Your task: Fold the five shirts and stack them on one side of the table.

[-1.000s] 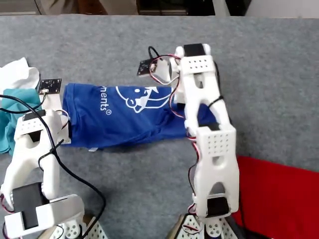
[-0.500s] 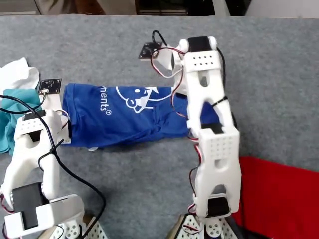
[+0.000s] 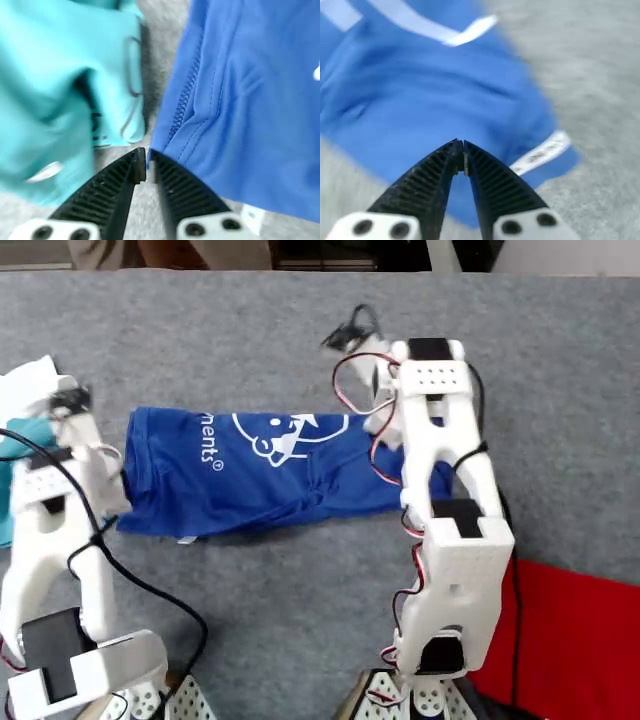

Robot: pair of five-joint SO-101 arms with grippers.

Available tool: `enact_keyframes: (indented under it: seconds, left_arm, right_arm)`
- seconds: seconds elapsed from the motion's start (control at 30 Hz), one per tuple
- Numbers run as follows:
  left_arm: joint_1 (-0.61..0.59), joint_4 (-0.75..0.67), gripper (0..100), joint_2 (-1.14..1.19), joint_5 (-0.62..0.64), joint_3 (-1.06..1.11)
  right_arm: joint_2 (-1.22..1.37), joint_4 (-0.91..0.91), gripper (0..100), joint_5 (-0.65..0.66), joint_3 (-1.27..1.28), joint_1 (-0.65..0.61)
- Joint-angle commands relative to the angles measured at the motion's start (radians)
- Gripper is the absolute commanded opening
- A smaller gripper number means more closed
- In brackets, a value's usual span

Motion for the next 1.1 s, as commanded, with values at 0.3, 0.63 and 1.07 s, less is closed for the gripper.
enact_keyframes:
  seconds: [0.3, 0.63, 1.07]
  left_arm:
    - [0.081, 0.529, 19, 0.421, 0.043, -0.735]
    - [0.084, 0.543, 19, 0.760, 0.060, -0.977]
    - [0.092, 0.531, 19, 0.835, 0.066, -1.036]
  right_arm:
    - [0.122, -0.327, 0.5, -0.361, -0.010, 0.165]
    - [0.105, -0.365, 0.5, -0.356, 0.001, 0.196]
    - [0.105, -0.367, 0.5, -0.354, -0.007, 0.193]
